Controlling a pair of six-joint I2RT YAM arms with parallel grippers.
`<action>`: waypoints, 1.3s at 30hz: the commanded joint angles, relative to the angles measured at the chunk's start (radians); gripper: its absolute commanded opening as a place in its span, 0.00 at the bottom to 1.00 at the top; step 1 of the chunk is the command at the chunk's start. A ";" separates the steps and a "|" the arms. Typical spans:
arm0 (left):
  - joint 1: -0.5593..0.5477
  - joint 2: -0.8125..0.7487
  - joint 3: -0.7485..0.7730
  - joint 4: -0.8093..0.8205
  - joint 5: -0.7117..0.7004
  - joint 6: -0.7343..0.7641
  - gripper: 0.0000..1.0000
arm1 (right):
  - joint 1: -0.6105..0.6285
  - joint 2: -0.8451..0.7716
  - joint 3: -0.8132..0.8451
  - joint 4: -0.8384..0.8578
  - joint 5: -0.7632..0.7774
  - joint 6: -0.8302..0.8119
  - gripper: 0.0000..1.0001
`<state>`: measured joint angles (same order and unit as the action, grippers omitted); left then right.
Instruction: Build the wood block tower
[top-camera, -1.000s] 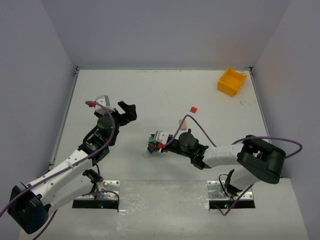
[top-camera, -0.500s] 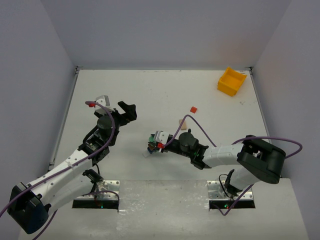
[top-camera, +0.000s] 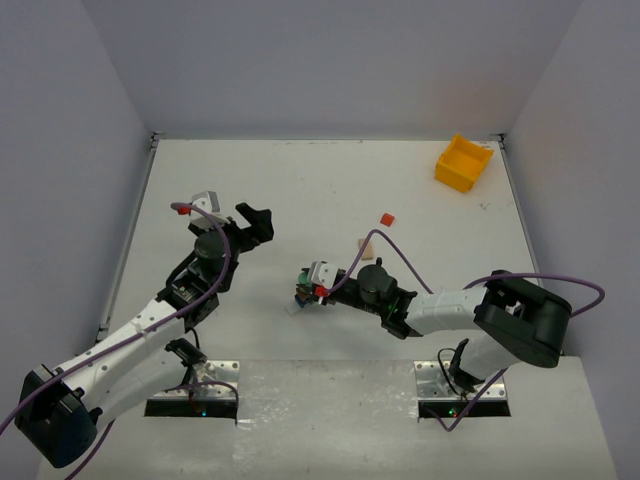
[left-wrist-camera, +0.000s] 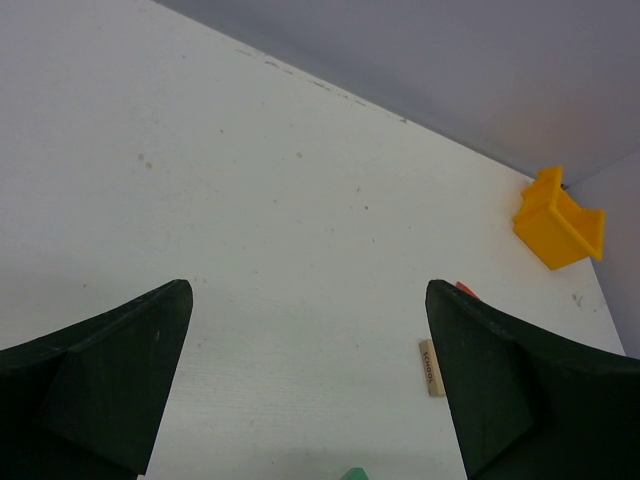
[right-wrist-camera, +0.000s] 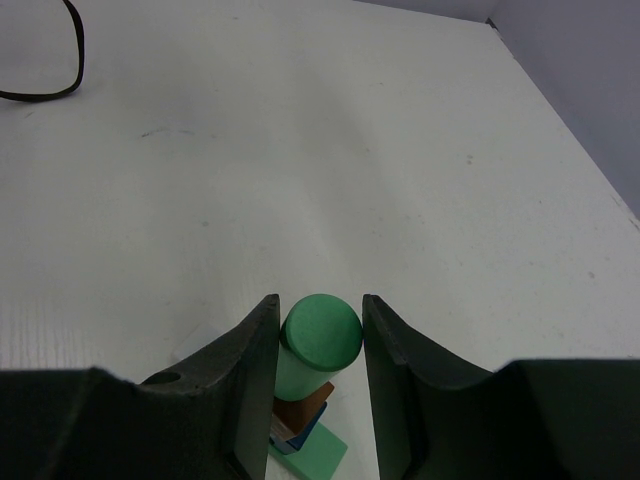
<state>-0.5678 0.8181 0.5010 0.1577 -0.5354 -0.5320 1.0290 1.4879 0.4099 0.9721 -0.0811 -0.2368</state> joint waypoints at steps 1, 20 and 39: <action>0.002 -0.014 -0.006 0.049 0.005 -0.002 1.00 | -0.003 -0.021 0.004 0.074 -0.008 -0.016 0.38; 0.002 -0.013 -0.004 0.052 0.009 -0.003 1.00 | -0.004 -0.047 -0.012 0.070 -0.008 -0.016 0.40; 0.002 -0.011 -0.002 0.058 0.017 0.000 1.00 | -0.004 -0.064 0.006 0.032 0.008 -0.008 0.91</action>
<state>-0.5678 0.8181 0.4953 0.1612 -0.5307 -0.5320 1.0290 1.4593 0.4004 0.9679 -0.0808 -0.2472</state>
